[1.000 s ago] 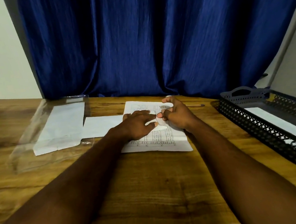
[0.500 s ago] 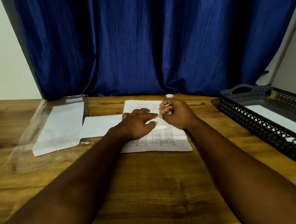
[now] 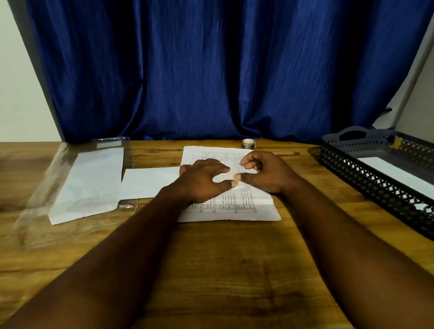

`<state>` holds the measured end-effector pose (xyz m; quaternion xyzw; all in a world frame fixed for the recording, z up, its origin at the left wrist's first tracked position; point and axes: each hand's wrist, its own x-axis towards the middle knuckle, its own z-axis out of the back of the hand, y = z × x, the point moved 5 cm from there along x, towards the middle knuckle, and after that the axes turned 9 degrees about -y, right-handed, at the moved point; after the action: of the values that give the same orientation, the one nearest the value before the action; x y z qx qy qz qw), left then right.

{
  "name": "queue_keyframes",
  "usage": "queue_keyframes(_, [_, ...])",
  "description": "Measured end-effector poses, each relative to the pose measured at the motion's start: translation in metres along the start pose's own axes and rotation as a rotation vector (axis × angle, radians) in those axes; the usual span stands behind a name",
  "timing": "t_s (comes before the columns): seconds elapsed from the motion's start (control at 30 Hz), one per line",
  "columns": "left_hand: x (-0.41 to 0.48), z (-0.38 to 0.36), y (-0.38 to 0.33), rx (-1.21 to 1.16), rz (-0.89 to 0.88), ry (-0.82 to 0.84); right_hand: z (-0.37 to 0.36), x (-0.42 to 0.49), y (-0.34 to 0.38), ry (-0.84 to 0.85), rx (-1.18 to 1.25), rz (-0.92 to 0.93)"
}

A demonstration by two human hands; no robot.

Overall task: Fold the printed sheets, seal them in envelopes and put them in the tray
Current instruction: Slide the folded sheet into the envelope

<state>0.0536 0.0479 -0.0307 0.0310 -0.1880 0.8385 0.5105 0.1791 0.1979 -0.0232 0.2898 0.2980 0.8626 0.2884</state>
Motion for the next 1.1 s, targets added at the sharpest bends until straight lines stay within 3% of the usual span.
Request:
queue_keyframes(0.07, [-0.001,0.0,-0.001,-0.018,0.006,-0.002,-0.01,0.009,-0.004,-0.147,-0.071,-0.055])
queue_keyframes(0.17, [-0.003,0.001,-0.003,-0.041,0.011,-0.013,-0.02,0.023,-0.006,-0.232,-0.123,-0.137])
queue_keyframes(0.37, [-0.002,0.003,0.0,-0.062,0.007,-0.013,-0.024,0.048,-0.006,-0.216,-0.178,-0.24])
queue_keyframes(0.6, [0.0,0.002,0.001,-0.028,-0.018,-0.015,-0.035,0.045,-0.007,-0.3,-0.258,-0.227])
queue_keyframes(0.73, [-0.002,0.004,-0.002,0.015,-0.058,-0.022,-0.034,0.036,-0.006,-0.263,-0.24,-0.135])
queue_keyframes(0.9, [-0.004,0.012,0.0,0.045,-0.101,-0.041,-0.025,0.029,-0.007,-0.119,-0.026,-0.106])
queue_keyframes(1.1, [-0.008,0.033,-0.008,0.052,-0.187,-0.084,-0.013,0.022,0.002,-0.044,-0.003,-0.045])
